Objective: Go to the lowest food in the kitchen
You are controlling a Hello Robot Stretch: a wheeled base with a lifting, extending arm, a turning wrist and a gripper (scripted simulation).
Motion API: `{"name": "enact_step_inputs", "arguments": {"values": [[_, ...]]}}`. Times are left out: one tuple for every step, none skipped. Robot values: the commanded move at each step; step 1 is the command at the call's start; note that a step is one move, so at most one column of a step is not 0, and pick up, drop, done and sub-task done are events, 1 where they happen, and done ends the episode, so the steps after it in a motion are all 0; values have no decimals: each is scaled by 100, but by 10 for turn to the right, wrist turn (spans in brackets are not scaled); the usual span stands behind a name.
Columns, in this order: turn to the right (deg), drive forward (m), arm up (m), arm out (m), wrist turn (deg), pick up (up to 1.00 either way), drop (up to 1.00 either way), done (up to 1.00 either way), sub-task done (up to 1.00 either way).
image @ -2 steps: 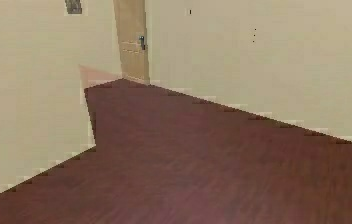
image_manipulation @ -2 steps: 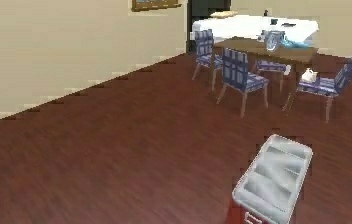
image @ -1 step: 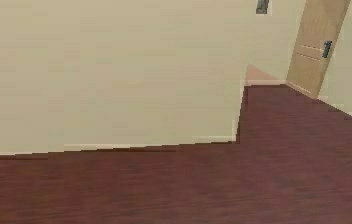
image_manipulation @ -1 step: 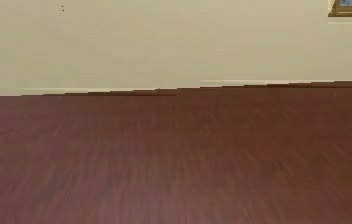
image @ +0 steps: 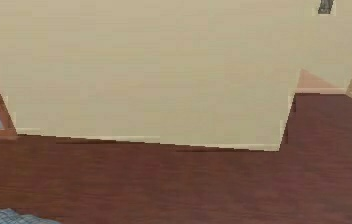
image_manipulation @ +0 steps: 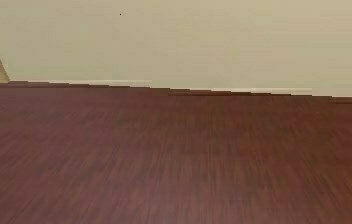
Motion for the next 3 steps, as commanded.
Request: {"name": "enact_step_inputs", "arguments": {"values": [[0,90,0,0,0,0,0,0,0],[-390,0,0,0,0,0,0,0,0],[0,85,0,0,0,0,0,0,0]]}}
